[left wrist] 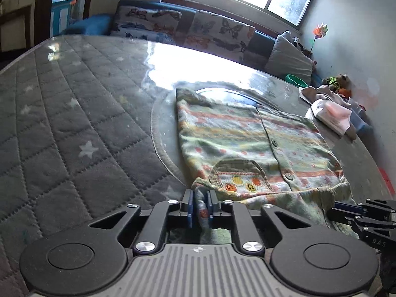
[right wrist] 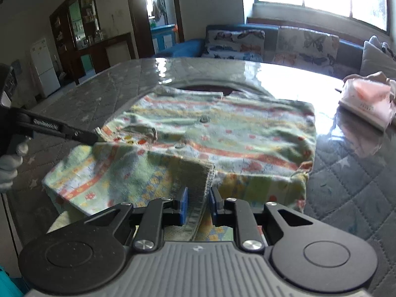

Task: Fold clothes
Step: 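Grasp the corduroy hem with the left tool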

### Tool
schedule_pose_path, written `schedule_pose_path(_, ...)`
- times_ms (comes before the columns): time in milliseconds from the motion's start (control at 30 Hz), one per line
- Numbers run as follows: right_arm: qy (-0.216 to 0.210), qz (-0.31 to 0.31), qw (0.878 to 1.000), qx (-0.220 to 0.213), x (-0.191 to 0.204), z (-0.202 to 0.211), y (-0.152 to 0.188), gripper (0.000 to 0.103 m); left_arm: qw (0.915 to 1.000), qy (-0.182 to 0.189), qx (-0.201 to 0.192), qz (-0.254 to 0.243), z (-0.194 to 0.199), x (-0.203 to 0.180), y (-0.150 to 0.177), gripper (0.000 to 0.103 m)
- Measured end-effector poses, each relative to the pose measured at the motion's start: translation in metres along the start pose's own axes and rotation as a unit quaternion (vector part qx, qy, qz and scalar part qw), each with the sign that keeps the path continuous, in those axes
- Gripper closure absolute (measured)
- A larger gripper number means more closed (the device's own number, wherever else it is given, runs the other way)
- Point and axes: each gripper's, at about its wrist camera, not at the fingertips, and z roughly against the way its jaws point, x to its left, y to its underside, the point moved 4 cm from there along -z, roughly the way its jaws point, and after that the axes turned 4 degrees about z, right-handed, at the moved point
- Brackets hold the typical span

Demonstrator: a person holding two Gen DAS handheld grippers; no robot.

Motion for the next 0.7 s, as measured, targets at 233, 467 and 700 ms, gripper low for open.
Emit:
schedule_pose_path(233,-0.001,0.023,0.999,-0.027,0.007,0.008,-0.014,0.084,0.9983,0.036,-0.021,-0.042,0.011,-0.028,-0.008,0.082)
schedule_pose_path(467,-0.013,0.033,0.999,-0.012,0.011,-0.016,-0.012,0.082,0.9975,0.041,0.015,-0.056,-0.018,-0.035,0.008,0.082)
schedule_pose_path(700,-0.021,0.057,0.998,-0.019,0.025,0.0,-0.012,0.062,0.996,0.049,0.0,-0.075,-0.001,-0.045,0.009,0.068)
